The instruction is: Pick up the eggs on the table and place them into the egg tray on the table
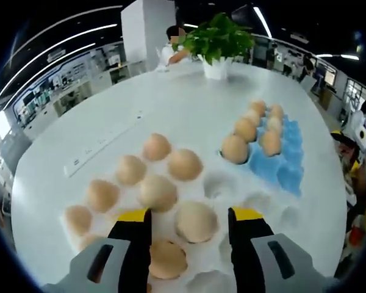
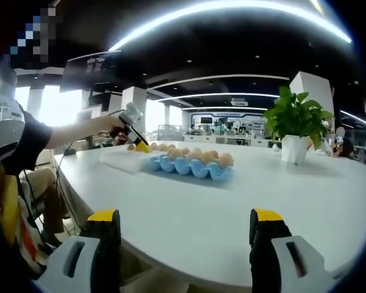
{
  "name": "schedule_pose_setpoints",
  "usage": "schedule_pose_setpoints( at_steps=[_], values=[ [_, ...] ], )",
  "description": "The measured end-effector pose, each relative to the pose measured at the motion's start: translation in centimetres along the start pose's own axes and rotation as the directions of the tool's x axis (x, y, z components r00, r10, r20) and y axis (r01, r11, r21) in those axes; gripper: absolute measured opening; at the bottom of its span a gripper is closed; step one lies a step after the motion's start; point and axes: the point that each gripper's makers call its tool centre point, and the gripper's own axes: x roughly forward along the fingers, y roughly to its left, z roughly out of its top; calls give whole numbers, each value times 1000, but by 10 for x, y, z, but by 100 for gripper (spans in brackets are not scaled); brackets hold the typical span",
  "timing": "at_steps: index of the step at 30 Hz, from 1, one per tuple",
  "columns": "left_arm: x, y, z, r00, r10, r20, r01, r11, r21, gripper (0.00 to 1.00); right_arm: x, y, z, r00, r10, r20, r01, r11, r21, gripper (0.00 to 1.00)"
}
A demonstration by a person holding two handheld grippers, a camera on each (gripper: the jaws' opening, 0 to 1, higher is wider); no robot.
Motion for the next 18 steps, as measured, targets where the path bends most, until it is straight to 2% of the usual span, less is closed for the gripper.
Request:
schedule_pose_setpoints(
  at_steps=[4,8,18],
  values=[
    [-1,-2,-1,1000,0,-8,0,1000,1,48,1,-1,0,1000,-1,-1,1,1000,1,91],
    [-2,-8,-2,1000,-13,-9,13,1000,18,39,1,-1,0,1000,0,-2,0,1000,2,91],
    [-3,-13,-3,1000,-24,-16,24,999,27,35,3,0,1,1000,5,-2,-5,1000,-1,91]
  ],
)
